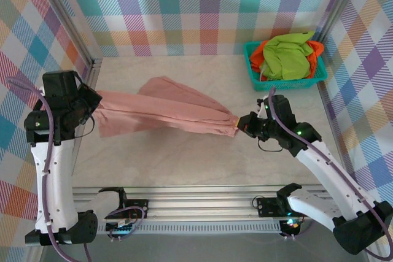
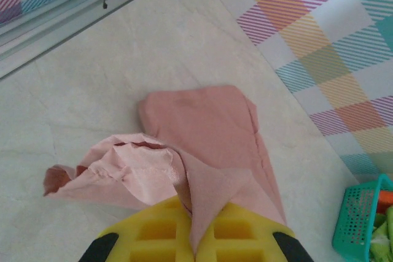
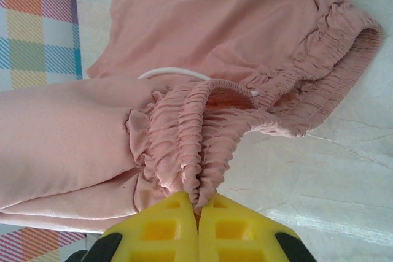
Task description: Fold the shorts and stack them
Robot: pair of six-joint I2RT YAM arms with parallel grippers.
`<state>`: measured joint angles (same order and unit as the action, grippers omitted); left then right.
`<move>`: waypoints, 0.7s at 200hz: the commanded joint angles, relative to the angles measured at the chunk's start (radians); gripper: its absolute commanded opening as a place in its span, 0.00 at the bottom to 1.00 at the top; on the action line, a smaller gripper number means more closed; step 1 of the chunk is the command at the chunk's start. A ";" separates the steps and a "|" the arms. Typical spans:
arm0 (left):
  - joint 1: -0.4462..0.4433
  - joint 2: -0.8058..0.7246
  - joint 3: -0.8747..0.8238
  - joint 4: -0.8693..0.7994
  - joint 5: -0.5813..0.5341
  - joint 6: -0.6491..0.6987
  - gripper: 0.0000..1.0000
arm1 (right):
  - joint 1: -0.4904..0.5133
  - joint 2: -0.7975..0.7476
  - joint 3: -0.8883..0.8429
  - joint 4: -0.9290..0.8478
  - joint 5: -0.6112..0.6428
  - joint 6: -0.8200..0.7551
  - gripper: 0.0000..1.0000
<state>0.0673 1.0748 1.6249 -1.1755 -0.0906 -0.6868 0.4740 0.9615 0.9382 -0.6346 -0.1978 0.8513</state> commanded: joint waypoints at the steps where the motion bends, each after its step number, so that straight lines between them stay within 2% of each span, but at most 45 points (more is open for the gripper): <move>1: 0.011 0.054 0.008 0.055 -0.020 0.027 0.00 | -0.002 0.022 0.017 -0.066 0.083 -0.001 0.00; 74: -0.051 0.334 -0.003 0.272 -0.025 0.026 0.00 | -0.010 0.155 0.020 0.017 0.152 0.028 0.00; 140: -0.079 0.642 0.118 0.365 -0.025 -0.013 0.00 | -0.100 0.319 0.062 0.113 0.089 0.032 0.00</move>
<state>-0.0059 1.6398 1.6604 -0.8902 -0.0795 -0.6857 0.4034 1.2278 0.9527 -0.5610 -0.1005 0.8791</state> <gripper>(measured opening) 0.054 0.068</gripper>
